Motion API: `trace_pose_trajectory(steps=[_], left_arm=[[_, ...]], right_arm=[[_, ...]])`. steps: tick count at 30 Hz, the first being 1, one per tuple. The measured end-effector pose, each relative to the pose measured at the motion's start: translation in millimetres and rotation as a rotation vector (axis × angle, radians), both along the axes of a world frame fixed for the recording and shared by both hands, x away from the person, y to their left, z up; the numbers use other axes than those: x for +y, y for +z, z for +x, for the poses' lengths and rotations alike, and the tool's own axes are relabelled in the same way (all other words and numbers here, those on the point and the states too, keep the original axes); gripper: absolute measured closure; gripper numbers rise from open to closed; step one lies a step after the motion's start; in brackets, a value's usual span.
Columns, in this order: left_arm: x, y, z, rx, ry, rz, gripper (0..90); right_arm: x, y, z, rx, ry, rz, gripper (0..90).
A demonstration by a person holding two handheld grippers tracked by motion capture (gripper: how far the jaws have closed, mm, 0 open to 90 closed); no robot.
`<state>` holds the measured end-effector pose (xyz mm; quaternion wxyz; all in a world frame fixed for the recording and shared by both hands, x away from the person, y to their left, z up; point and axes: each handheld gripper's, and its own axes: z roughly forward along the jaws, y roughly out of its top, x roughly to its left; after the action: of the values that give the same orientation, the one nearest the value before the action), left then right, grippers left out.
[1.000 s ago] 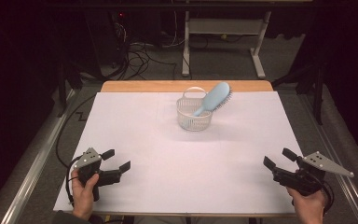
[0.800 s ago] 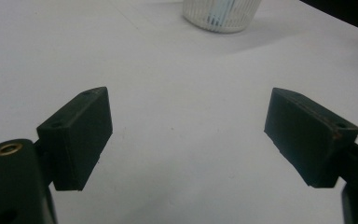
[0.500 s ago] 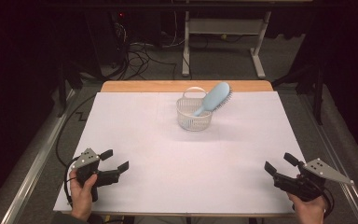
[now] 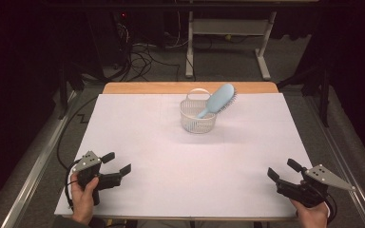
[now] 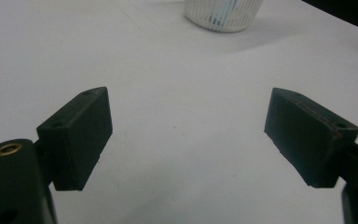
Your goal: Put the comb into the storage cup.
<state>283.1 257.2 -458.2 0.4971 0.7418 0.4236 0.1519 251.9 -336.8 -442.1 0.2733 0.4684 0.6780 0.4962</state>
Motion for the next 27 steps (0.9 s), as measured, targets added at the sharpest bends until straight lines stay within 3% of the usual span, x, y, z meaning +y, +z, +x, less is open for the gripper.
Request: trace_pose_trajectory(steps=[9, 27], left_arm=[[1.0, -0.7, 0.8, 0.006, 0.004, 0.0, 16.0], [3.1, -2.0, 2.4, 0.021, 0.006, 0.0, 16.0]], right_arm=[[-5.1, -5.3, 0.7, -0.001, -0.021, 0.02, 18.0], [-9.2, -12.2, 3.5, 0.015, -0.042, 0.011, 18.0]])
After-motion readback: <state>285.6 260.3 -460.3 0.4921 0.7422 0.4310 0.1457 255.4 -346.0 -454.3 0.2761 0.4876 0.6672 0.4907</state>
